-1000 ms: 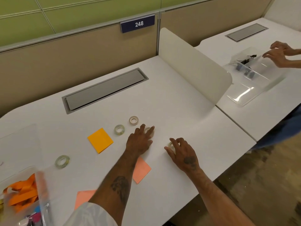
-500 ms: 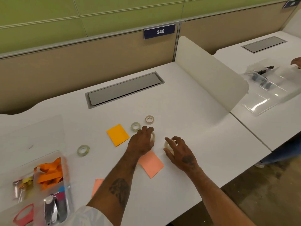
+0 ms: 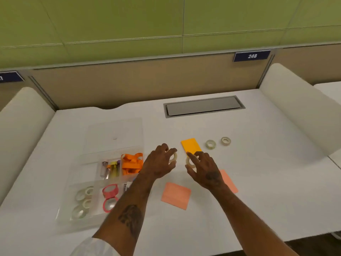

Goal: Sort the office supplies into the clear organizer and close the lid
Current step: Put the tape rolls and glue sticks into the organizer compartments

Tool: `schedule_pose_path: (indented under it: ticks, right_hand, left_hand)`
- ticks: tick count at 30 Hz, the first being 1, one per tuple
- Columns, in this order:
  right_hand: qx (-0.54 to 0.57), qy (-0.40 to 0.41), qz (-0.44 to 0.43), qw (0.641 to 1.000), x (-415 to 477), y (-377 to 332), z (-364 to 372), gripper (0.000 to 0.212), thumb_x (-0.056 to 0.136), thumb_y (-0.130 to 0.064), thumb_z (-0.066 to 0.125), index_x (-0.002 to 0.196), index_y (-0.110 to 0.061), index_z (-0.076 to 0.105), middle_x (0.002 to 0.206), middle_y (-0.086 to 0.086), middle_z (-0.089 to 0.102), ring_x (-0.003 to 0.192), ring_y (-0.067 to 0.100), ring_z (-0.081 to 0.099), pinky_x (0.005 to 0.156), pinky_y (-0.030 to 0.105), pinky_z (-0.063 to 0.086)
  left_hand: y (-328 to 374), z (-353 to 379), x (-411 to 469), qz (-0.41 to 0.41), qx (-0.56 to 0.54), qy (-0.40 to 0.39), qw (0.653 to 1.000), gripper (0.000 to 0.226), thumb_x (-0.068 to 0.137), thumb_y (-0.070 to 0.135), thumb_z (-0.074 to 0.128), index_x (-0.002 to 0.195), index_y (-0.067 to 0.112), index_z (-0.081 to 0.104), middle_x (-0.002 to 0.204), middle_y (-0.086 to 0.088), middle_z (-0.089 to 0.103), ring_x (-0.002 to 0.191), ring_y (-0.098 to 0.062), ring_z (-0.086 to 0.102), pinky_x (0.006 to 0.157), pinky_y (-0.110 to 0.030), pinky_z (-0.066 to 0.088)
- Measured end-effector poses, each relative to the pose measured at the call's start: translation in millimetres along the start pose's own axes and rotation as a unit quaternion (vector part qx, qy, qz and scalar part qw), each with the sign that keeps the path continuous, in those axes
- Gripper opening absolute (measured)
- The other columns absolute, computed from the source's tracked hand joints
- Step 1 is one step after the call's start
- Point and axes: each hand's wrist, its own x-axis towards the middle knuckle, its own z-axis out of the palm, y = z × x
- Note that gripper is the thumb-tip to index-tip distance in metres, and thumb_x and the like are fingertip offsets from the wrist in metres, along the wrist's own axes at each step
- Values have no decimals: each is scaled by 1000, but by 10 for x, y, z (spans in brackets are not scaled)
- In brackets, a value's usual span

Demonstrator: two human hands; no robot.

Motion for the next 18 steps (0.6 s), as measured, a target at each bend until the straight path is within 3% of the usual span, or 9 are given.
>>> schedule_pose_path:
  ticks: [8, 14, 18]
  right_hand:
    - [24, -26, -72, 997, 323, -1184, 249, 45, 89, -45, 55, 124, -16, 61, 104, 9, 62, 89, 26, 58, 70, 35, 50]
    - [65, -41, -124, 989, 377, -2040, 450, 45, 86, -40, 62, 122, -14, 64, 107, 13, 63, 85, 29, 61, 67, 37, 53]
    - [95, -29, -144, 985, 380, -2523, 563, 43, 83, -36, 68, 119, -12, 66, 106, 14, 64, 89, 31, 63, 73, 38, 54]
  left_hand:
    - [-955, -345, -960, -91, -29, 35, 995, 51, 88, 43, 54, 136, 29, 47, 123, -5, 48, 113, -25, 48, 90, -40, 48]
    - [-1551, -491, -1666, -125, -13, 48, 991, 53, 90, 47, 51, 139, 30, 44, 126, -3, 47, 118, -23, 47, 90, -38, 46]
    - [-1870, -544, -2079, -153, 2, 50, 987, 55, 91, 49, 48, 142, 27, 41, 127, -3, 47, 116, -23, 48, 88, -39, 47]
